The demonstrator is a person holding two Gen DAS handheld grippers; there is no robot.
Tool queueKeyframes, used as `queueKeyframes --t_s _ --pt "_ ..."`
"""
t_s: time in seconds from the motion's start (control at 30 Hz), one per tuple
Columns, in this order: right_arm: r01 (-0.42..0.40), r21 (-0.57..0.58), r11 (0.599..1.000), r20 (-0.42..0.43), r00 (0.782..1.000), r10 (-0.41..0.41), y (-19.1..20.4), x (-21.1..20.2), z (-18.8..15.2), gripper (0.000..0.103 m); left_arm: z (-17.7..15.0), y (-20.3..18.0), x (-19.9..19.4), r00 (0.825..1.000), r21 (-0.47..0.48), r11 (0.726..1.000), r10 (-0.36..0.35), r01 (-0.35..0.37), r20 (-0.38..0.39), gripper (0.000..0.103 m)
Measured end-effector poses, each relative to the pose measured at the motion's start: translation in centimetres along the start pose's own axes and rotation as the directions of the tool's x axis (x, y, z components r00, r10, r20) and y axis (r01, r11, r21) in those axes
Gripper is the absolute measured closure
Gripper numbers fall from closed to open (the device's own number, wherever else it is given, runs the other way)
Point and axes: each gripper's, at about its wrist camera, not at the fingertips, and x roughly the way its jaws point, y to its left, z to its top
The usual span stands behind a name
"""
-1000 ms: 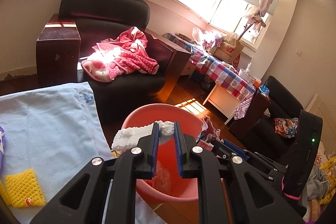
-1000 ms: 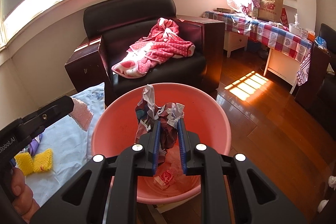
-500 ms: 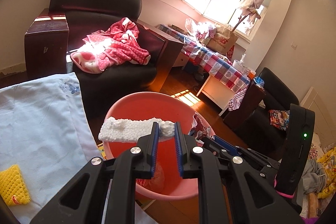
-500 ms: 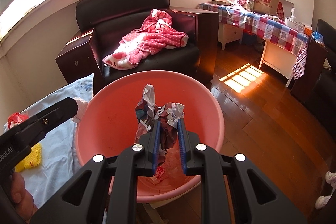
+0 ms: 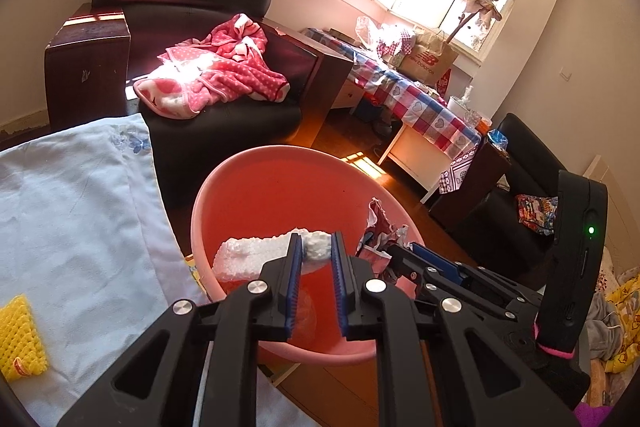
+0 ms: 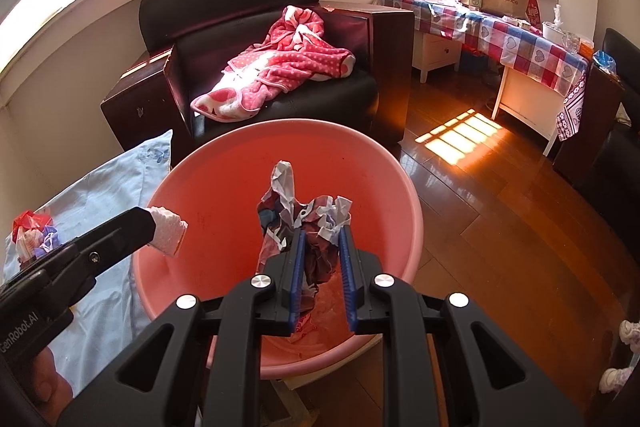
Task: Collect trash
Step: 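Open both tools to drop the wrapper and foam strip into the basin, then move both open tools back over the remaining trash on the table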
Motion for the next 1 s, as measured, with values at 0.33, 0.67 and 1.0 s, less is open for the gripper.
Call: queueKeyframes --t_s 0.33,0.67,1.0 --pt "-0.013 -0.008 1.0 -0.019 1.0 0.013 0.5 0.3 -0.1 0.066 -0.1 1.0 -1.0 1.0 -0.036 0.999 0.027 -0.027 0.004 0.064" --pt "-0.097 -0.037 0.995 0.065 0.993 0.099 2.8 -1.9 0.6 0.066 0.4 3.8 -5.0 0.99 -0.077 0.989 0.128 -0.124 0.051 0.061" --pt "-0.191 -0.118 0.974 0.04 0.98 0.197 8.2 -2.4 -0.3 0.066 -0.2 9.0 -11.6 0.939 -0.131 0.939 0.331 -0.318 0.093 0.061"
